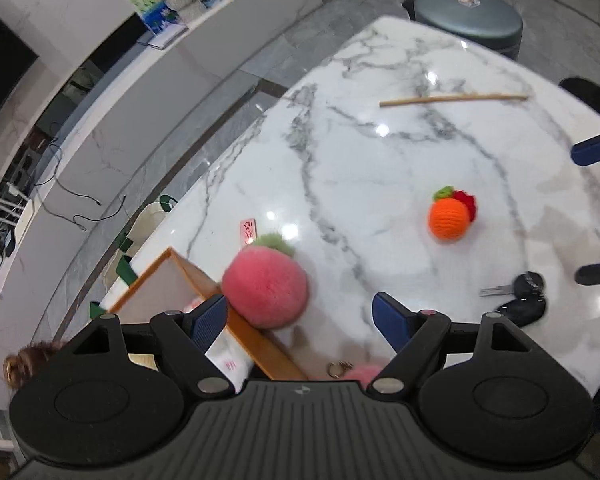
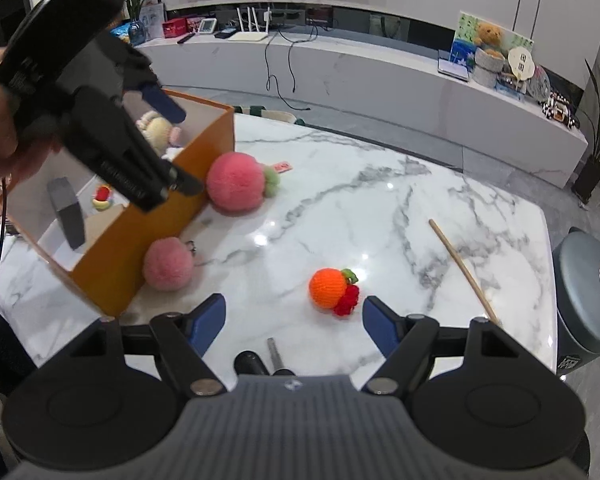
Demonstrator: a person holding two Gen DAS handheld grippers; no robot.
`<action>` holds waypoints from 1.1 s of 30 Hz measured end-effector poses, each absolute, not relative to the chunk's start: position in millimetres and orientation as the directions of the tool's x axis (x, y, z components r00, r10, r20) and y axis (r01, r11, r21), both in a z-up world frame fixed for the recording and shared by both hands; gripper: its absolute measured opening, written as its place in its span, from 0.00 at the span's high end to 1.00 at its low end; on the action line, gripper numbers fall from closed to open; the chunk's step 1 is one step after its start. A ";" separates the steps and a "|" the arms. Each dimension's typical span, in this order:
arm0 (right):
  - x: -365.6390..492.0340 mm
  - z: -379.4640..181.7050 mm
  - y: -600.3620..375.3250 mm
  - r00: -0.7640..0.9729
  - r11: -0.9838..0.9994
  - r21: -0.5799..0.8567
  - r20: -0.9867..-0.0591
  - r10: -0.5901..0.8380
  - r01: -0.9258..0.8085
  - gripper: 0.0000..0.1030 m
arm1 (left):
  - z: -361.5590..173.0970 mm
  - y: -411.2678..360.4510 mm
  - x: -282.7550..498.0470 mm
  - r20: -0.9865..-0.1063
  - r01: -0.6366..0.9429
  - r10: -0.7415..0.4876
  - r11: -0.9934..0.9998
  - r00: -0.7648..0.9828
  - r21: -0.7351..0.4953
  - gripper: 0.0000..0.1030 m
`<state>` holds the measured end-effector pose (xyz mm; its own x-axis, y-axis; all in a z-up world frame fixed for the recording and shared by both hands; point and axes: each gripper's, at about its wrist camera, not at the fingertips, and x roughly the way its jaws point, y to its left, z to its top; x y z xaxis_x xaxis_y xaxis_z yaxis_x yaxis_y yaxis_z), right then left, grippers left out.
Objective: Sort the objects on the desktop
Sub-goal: 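Move left tool to pink pompom while right tool reaches for crocheted orange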
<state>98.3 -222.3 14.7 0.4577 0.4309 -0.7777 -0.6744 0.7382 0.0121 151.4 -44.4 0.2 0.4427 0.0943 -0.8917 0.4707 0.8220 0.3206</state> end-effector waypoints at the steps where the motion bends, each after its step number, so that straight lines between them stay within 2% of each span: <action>1: 103.0 11.7 -220.7 0.451 0.737 0.015 -0.783 0.429 -0.676 0.26 | -4.3 -44.0 157.7 -0.899 0.481 0.099 0.816 0.427 0.319 0.09; 6: 125.5 -4.7 -212.3 0.422 0.733 0.020 -0.807 0.413 -0.680 0.26 | -38.3 -46.3 188.8 -0.920 0.537 0.170 0.768 0.353 0.348 0.09; 15: 162.5 -41.8 -195.8 0.384 0.743 0.015 -0.849 0.363 -0.669 0.26 | -81.4 -36.0 233.9 -0.915 0.533 0.294 0.745 0.278 0.401 0.09; 20: 181.2 -64.0 -186.8 0.362 0.755 0.014 -0.871 0.331 -0.655 0.26 | -91.7 -36.6 243.2 -0.906 0.550 0.323 0.720 0.273 0.423 0.07; 24: 191.2 -81.0 -177.8 0.346 0.758 0.008 -0.886 0.308 -0.653 0.27 | -103.0 -40.3 247.0 -0.921 0.577 0.317 0.718 0.226 0.389 0.07; 31: 201.6 -99.8 -164.3 0.330 0.750 -0.002 -0.899 0.288 -0.661 0.38 | -123.0 -46.5 245.0 -0.884 0.616 0.397 0.640 0.248 0.460 0.07; 33: 204.3 -103.8 -160.8 0.324 0.746 -0.008 -0.904 0.280 -0.666 0.46 | -123.4 -46.7 245.1 -0.880 0.618 0.401 0.633 0.253 0.466 0.07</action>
<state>204.3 -160.8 -103.8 0.3241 0.2795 -0.9038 -0.6660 0.7459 -0.0081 245.1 -46.7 -123.4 0.2532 0.4013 -0.8803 0.6183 0.6327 0.4663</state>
